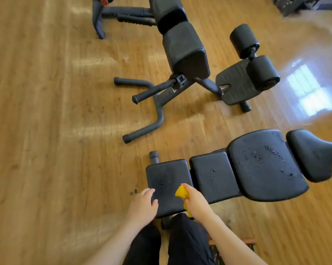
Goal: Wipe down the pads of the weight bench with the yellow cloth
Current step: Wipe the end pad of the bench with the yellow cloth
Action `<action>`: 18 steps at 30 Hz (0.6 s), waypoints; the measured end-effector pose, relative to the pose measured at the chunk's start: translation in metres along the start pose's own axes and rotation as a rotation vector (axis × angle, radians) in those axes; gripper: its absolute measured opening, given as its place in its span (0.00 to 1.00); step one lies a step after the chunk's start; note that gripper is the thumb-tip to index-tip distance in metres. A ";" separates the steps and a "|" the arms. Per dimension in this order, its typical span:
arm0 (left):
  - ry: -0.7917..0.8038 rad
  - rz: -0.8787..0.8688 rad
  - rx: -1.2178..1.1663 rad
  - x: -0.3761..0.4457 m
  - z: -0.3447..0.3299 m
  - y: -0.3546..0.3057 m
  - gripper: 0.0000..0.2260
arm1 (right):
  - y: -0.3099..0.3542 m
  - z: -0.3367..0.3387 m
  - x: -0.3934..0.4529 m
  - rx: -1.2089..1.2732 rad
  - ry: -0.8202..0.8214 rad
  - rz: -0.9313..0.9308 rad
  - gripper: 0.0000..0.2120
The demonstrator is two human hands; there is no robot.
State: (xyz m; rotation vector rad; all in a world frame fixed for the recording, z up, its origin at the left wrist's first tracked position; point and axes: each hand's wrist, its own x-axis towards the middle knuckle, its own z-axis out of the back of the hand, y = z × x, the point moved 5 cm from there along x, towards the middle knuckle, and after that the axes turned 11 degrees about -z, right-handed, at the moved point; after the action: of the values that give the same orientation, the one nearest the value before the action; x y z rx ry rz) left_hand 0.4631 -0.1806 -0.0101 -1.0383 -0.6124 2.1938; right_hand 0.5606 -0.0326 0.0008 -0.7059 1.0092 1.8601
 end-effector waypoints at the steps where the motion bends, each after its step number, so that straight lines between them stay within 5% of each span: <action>1: -0.022 0.006 0.004 0.005 0.002 -0.001 0.21 | 0.002 0.006 0.008 -0.043 0.003 0.019 0.25; 9: -0.163 0.143 0.088 0.035 -0.041 0.013 0.25 | 0.018 0.005 0.089 -0.415 0.016 0.301 0.29; 18: -0.407 0.452 -0.032 0.071 -0.165 0.067 0.30 | 0.018 -0.068 0.184 -0.806 0.053 0.760 0.30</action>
State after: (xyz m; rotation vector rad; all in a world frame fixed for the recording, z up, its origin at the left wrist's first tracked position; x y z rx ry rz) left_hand 0.5374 -0.1542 -0.1850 -0.8029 -0.6344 2.8399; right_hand 0.4665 -0.0175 -0.1716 -0.8949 0.5468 2.9935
